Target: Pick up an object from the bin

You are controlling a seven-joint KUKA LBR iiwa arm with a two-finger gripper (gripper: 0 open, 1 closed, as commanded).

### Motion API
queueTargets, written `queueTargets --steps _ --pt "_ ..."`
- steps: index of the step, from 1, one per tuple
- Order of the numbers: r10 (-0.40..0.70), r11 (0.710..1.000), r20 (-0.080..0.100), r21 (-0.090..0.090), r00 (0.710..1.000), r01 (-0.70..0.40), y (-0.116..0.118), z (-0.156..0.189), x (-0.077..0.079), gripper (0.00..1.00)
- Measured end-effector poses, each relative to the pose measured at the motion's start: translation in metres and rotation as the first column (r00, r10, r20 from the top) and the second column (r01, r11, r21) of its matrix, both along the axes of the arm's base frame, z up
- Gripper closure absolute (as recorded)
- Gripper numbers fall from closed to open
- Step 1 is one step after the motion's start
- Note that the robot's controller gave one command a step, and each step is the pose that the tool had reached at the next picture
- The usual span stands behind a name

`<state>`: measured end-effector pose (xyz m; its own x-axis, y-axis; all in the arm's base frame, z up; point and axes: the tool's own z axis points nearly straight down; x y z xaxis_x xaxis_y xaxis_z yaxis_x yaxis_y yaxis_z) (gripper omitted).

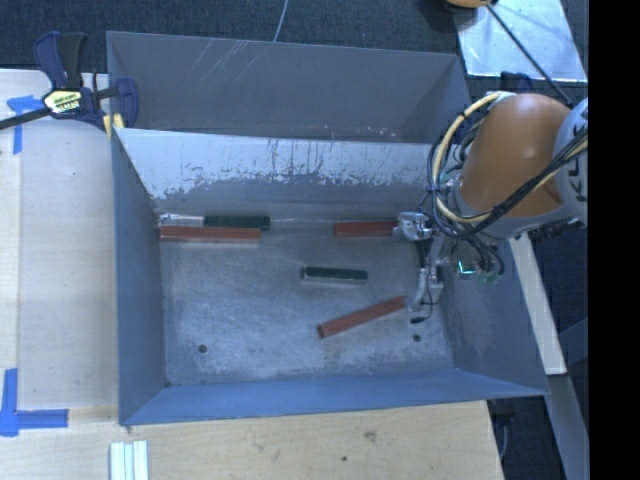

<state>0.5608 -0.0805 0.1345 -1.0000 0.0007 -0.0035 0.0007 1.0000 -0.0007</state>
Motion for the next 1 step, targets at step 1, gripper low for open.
queueTargets --steps 1 --pt "0.001 1.0 0.0 0.0 1.0 -0.001 0.0002 0.0001 0.0001 0.0"
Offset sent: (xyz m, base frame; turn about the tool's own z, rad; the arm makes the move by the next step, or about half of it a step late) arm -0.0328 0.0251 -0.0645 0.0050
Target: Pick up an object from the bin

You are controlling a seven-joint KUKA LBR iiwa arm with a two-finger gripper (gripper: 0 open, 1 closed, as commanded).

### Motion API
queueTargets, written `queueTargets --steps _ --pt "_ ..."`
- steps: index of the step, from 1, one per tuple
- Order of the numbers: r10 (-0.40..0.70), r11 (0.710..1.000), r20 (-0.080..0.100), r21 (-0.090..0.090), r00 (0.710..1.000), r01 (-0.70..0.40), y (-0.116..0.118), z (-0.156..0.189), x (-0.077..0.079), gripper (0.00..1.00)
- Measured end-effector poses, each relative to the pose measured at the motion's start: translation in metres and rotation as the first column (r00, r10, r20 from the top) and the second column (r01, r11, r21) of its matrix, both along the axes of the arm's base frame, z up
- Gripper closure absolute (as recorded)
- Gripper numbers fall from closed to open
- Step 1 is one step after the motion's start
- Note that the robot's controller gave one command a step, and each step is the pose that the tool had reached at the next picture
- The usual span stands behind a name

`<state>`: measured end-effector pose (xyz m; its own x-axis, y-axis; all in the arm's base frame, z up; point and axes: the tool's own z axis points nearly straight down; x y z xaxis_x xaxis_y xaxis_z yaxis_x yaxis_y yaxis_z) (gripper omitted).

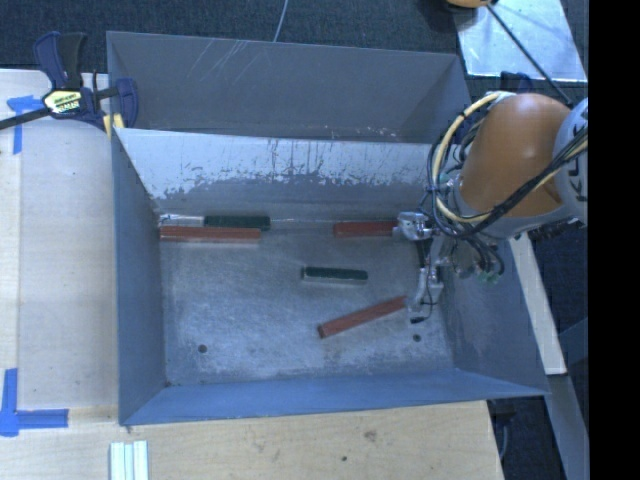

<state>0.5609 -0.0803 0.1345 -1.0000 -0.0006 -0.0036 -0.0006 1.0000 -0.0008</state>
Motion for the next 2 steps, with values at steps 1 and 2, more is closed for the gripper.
queueTargets --steps 1,2 --pt "-0.005 1.0 0.001 0.0 1.0 0.005 0.0248 -0.0639 -0.0318 1.0" --pt "-0.004 1.0 0.001 0.0 1.0 0.004 0.0248 -0.0639 -0.0317 1.0"
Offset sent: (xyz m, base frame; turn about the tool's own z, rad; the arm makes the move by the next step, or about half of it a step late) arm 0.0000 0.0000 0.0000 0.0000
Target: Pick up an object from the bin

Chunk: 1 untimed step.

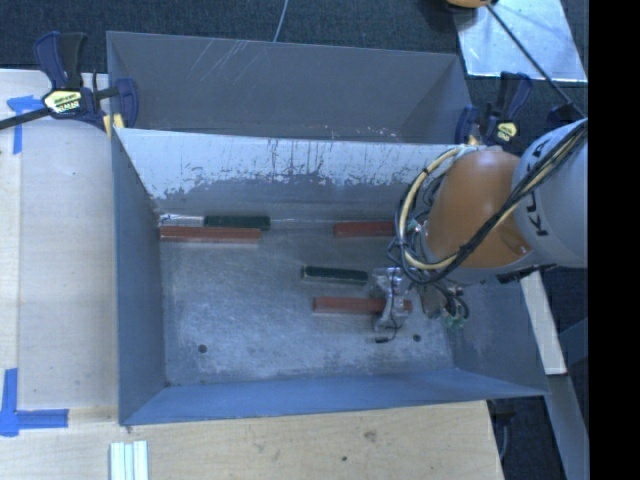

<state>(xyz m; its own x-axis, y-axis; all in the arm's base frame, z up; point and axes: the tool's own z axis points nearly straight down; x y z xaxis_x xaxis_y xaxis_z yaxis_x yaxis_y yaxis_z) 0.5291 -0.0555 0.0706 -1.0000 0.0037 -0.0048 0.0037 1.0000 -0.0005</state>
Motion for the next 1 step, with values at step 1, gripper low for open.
queueTargets --steps 1 --pt "-0.004 1.0 -0.007 0.001 1.0 0.004 -0.0124 0.0532 0.0319 1.0"
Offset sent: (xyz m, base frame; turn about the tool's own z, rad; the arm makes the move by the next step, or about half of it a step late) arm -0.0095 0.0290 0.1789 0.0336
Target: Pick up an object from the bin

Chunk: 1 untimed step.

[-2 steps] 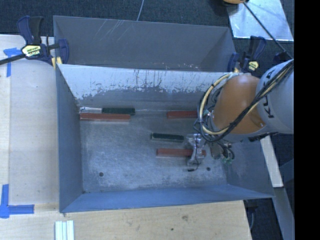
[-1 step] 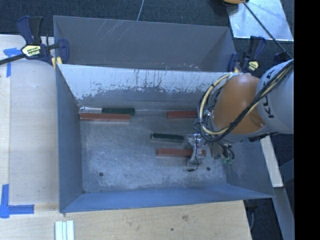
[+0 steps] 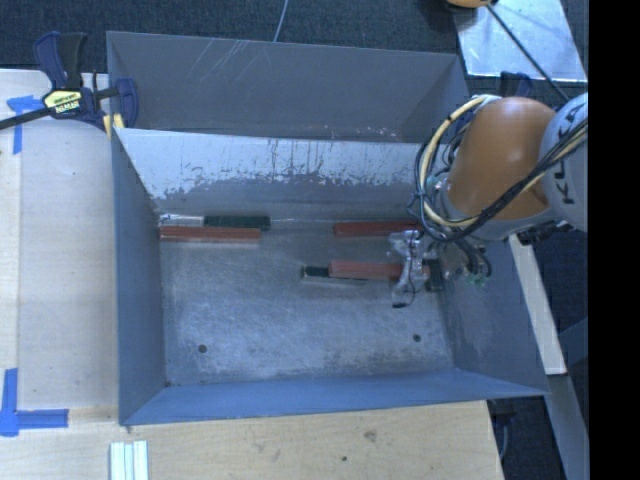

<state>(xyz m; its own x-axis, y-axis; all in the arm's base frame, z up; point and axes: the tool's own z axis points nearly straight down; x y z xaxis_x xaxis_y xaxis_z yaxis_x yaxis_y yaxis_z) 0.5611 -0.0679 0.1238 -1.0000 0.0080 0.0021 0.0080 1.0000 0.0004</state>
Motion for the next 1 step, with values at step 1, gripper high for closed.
queueTargets --steps 1 --pt "-0.029 1.0 0.005 -0.001 1.0 0.029 0.0412 0.126 -0.0406 1.0"
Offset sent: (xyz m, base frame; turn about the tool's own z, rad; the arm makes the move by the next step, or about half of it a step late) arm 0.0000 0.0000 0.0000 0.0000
